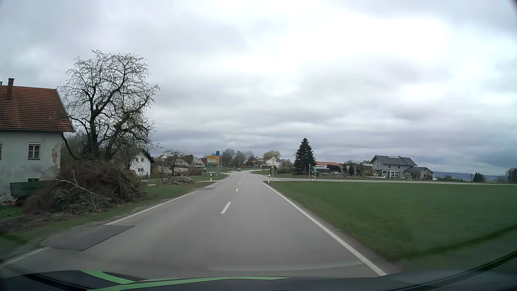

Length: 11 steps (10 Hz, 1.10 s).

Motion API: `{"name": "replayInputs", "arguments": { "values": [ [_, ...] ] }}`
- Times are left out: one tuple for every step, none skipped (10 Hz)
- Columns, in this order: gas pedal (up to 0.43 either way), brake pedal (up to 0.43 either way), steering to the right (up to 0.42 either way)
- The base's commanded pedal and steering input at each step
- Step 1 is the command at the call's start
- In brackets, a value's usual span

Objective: Follow the waypoints while adhering to traffic rules and regulations

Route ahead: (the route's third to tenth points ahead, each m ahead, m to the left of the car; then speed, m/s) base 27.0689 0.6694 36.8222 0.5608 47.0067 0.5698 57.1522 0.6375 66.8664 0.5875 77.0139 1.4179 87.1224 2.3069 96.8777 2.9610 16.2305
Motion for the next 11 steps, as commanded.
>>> {"name": "replayInputs", "arguments": {
  "values": [
    [0.067,0.0,-0.002],
    [0.059,0.0,-0.002],
    [0.059,0.0,-0.002],
    [0.059,0.0,-0.001],
    [0.059,0.0,-0.001],
    [0.059,0.0,-0.001],
    [0.059,0.0,-0.002],
    [0.059,0.0,-0.002],
    [0.059,0.0,-0.002],
    [0.059,0.0,-0.003],
    [0.059,0.0,-0.003]
  ]
}}
